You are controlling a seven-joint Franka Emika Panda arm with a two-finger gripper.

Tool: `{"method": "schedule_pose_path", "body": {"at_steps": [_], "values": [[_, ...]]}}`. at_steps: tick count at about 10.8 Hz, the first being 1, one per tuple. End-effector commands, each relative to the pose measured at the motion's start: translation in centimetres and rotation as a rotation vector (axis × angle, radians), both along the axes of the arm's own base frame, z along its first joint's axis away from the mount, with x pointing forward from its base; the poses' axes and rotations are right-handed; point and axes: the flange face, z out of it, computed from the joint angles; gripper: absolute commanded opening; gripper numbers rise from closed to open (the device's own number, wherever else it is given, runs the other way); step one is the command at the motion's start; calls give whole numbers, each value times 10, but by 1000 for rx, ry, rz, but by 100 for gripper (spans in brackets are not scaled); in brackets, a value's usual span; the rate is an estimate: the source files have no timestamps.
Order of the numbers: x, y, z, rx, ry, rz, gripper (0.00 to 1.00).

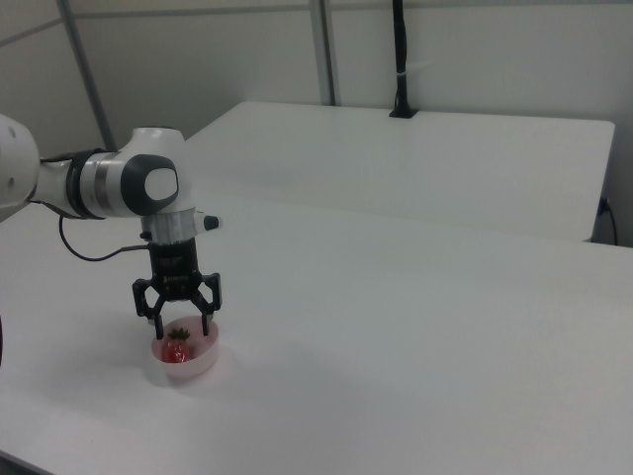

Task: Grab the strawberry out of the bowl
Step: 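Lower the gripper into the bowl around the red strawberry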

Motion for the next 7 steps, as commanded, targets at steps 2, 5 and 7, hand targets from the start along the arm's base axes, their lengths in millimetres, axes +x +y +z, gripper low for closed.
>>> {"method": "schedule_pose_path", "body": {"at_steps": [2, 5, 7], "values": [[-7, 15, -21, -16, 19, 35, 77], [-3, 17, -37, -20, 13, 20, 60], [-3, 18, -41, -27, 15, 14, 55]]}}
